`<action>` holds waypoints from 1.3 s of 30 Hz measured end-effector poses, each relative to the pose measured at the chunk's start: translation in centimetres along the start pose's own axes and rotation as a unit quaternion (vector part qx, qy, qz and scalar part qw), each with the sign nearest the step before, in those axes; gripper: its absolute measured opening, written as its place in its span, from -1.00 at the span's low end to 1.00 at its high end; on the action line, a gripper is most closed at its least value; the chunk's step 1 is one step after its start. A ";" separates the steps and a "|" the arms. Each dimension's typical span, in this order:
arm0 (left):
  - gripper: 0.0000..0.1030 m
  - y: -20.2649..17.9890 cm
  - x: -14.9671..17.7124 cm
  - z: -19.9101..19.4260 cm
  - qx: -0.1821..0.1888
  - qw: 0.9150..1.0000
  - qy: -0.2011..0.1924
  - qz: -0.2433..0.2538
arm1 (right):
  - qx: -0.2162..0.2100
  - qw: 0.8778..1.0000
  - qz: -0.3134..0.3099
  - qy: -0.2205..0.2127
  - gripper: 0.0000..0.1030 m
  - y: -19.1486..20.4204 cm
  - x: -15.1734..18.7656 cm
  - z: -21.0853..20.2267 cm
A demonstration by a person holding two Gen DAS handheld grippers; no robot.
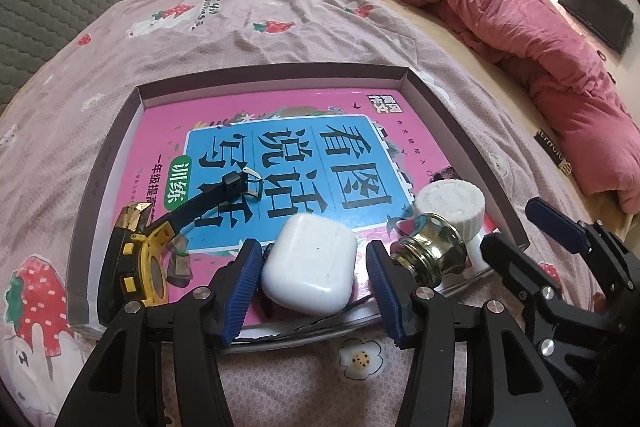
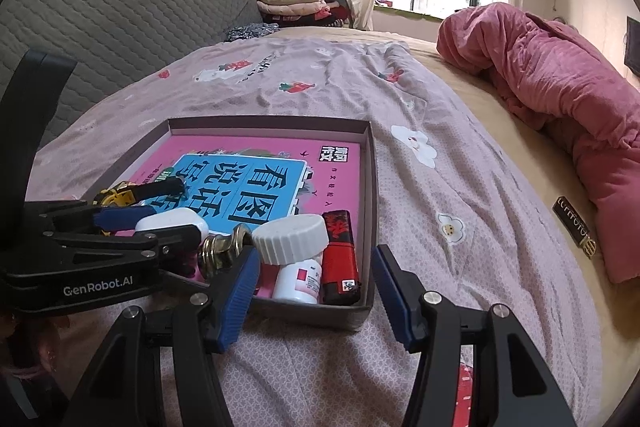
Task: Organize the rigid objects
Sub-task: 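Open right tool to release the cap while left opens to release the earbud case, then withdraw both tools up and back from the tray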
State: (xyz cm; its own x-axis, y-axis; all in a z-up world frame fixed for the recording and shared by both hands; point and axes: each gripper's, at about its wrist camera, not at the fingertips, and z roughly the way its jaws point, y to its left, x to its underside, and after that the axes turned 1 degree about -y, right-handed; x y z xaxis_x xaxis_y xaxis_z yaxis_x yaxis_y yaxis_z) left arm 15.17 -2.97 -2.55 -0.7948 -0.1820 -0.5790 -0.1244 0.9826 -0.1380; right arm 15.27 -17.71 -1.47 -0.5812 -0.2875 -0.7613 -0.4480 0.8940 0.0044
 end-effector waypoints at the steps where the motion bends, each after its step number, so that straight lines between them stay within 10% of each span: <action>1: 0.08 0.0 0.0 0.0 0.000 1.000 0.000 0.000 | -0.001 1.000 0.001 -0.001 0.12 0.0 0.0 -0.1; 39: 0.48 3.1 3.7 -6.6 -0.032 0.998 -0.032 -0.034 | -0.001 1.000 0.008 0.000 0.19 3.2 1.0 -3.2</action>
State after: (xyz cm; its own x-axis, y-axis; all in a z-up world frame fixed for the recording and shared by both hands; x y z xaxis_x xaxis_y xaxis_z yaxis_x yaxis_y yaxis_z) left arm 7.91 -0.35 0.23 -0.7436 -0.2493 -0.6204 -0.2170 0.9676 -0.1287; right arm 11.07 -16.28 -0.15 -0.5886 -0.2726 -0.7611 -0.4394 0.8981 0.0181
